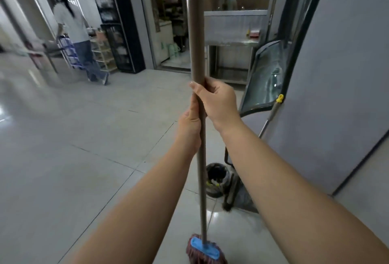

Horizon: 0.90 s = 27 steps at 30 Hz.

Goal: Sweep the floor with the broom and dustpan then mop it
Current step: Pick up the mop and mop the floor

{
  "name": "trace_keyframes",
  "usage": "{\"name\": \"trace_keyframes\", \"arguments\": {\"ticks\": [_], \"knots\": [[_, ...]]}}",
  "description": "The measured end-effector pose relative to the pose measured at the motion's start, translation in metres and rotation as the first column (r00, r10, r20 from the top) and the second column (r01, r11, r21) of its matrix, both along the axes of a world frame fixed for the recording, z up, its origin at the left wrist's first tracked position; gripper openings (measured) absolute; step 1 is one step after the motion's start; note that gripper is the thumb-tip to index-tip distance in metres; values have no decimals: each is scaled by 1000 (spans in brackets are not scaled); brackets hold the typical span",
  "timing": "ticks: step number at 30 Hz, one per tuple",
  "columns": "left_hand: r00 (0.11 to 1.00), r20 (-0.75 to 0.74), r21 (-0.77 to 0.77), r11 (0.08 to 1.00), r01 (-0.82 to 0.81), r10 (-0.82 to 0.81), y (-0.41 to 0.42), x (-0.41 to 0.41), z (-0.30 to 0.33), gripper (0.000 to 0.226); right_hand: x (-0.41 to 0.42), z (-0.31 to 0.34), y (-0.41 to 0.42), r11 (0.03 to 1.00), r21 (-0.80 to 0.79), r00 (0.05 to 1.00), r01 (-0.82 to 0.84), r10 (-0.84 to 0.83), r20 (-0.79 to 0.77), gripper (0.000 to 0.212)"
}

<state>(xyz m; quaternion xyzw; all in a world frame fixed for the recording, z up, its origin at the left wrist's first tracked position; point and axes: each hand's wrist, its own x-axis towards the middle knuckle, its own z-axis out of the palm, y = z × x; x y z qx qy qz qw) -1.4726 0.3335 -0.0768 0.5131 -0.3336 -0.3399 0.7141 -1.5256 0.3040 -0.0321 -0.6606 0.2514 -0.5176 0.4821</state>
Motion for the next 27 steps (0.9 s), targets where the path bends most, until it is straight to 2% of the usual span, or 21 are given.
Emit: {"name": "trace_keyframes", "arguments": {"ticks": [4, 9, 13, 16, 18, 20, 23, 27], "knots": [[992, 94, 9, 996, -84, 83, 12, 47, 23, 53, 45, 20, 9, 997, 7, 995, -72, 72, 62, 4], [983, 185, 39, 999, -28, 20, 6, 94, 26, 49, 79, 17, 2, 997, 58, 990, -54, 45, 136, 13], [976, 204, 81, 995, 63, -79, -11, 117, -15, 43, 86, -23, -10, 990, 141, 998, 0, -9, 61, 11], [953, 236, 266, 956, 123, -188, -16, 124, -73, 46, 80, -79, -19, 951, 292, 994, 99, -79, -80, 14], [945, 180, 410, 895, 179, -272, -9, 122, -114, 50, 72, -121, -14, 909, 374, 970, 187, -109, -219, 14], [956, 82, 484, 849, 210, -283, 6, 113, -149, 46, 64, -154, -6, 878, 412, 943, 242, -112, -313, 17], [992, -58, 504, 855, 125, -111, 21, 92, -172, 32, 51, -180, -1, 882, 424, 935, 207, -51, -351, 20], [970, -238, 519, 851, 77, 57, 18, 63, -179, 44, 30, -187, -9, 903, 399, 916, 159, 17, -401, 18]]}}
